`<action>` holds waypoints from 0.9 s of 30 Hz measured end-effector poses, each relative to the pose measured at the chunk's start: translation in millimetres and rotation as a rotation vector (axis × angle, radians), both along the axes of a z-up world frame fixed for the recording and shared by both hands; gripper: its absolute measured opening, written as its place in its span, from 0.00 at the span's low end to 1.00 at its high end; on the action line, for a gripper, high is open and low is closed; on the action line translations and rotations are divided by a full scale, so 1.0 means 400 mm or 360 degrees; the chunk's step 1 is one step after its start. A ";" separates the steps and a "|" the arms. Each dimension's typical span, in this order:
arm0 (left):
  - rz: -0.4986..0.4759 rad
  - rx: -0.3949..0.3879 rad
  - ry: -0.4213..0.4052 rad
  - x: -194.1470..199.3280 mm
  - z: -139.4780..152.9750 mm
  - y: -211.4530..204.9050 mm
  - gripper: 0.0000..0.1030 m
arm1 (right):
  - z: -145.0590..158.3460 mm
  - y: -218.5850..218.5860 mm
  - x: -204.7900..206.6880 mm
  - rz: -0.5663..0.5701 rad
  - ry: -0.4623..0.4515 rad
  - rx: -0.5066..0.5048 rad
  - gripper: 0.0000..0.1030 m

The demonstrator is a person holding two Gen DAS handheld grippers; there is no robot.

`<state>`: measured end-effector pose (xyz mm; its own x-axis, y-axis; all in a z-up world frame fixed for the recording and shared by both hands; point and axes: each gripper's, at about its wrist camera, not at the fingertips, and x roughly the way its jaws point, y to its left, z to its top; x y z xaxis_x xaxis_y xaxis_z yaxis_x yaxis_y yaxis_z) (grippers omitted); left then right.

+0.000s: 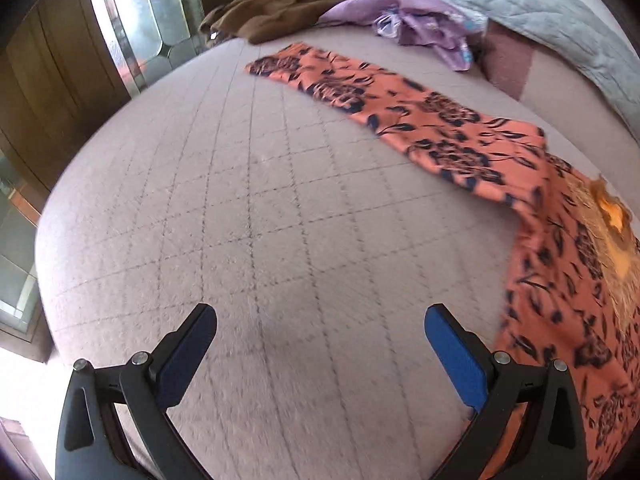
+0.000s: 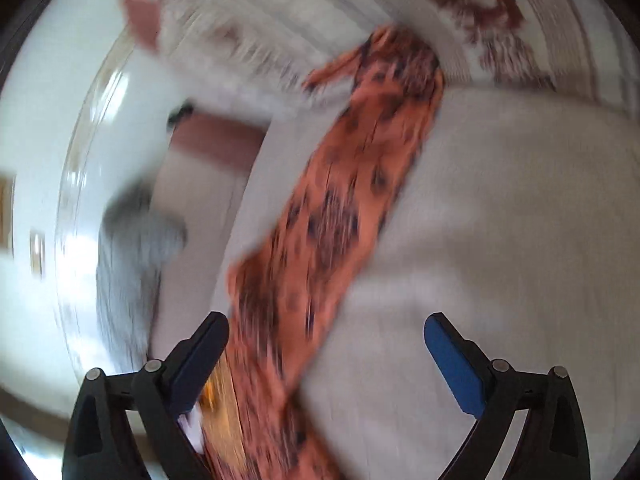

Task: Fold small clothes
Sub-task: 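Grasp the blouse sleeve cuff with the right gripper and lift it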

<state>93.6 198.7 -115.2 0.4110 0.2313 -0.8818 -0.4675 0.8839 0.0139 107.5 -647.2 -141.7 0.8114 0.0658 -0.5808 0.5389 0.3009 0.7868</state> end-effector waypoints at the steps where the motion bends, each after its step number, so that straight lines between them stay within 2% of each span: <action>1: 0.0013 -0.0038 0.0020 0.005 -0.020 0.011 1.00 | -0.009 -0.033 0.021 -0.0029 -0.0032 -0.0011 0.97; 2: 0.0022 -0.0048 0.0036 0.003 -0.031 0.018 1.00 | -0.012 -0.067 0.040 -0.0072 -0.0028 -0.0023 0.97; 3: 0.0012 -0.0009 0.0023 0.000 -0.037 0.017 1.00 | -0.018 -0.108 0.062 -0.0124 -0.0015 -0.0035 0.97; 4: -0.0014 0.0051 -0.0018 -0.008 -0.040 0.007 1.00 | -0.026 -0.126 0.068 -0.0155 0.0003 -0.0046 0.97; 7: -0.0042 0.0109 -0.0138 -0.034 -0.049 -0.003 1.00 | -0.063 -0.175 0.101 -0.0197 0.0066 -0.0043 0.98; 9: -0.0044 0.0106 -0.0154 -0.037 -0.048 -0.002 1.00 | -0.051 -0.176 0.125 -0.0141 0.0117 -0.0105 1.00; 11: -0.0041 0.0100 -0.0157 -0.037 -0.046 0.003 1.00 | -0.028 -0.157 0.156 -0.0041 0.0254 -0.0235 1.00; 13: -0.0046 0.0098 -0.0166 -0.035 -0.047 0.004 1.00 | -0.013 -0.157 0.172 0.0007 0.0312 -0.0289 1.00; 16: -0.0051 0.0097 -0.0173 -0.025 -0.051 0.009 1.00 | -0.012 -0.186 0.149 -0.0124 0.0236 -0.0097 0.97; 18: -0.0053 0.0113 -0.0173 -0.026 -0.050 0.004 1.00 | -0.002 -0.201 0.157 -0.0149 0.0267 -0.0061 0.94; 20: -0.0053 0.0127 -0.0172 -0.026 -0.050 0.000 1.00 | 0.021 -0.214 0.176 -0.0173 0.0335 -0.0112 0.68; 21: -0.0053 0.0130 -0.0172 -0.027 -0.050 0.001 1.00 | 0.032 -0.225 0.192 -0.0187 0.0375 -0.0142 0.30; 22: -0.0054 0.0131 -0.0173 -0.026 -0.050 0.000 1.00 | 0.019 -0.236 0.209 -0.0191 0.0414 -0.0127 0.19; 24: -0.0054 0.0130 -0.0175 -0.029 -0.048 0.000 1.00 | 0.006 -0.267 0.227 -0.0204 0.0467 -0.0091 0.16; 26: -0.0055 0.0134 -0.0176 -0.029 -0.048 0.000 1.00 | 0.018 -0.283 0.238 -0.0222 0.0464 -0.0108 0.18; 27: -0.0055 0.0134 -0.0177 -0.029 -0.048 -0.001 1.00 | 0.030 -0.289 0.244 -0.0216 0.0462 -0.0137 0.16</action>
<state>81.9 198.4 -134.2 0.5139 0.2863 -0.8086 -0.4394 0.8975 0.0385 205.2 -762.6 -129.6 0.6089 -0.0906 -0.7880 0.7767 0.2696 0.5692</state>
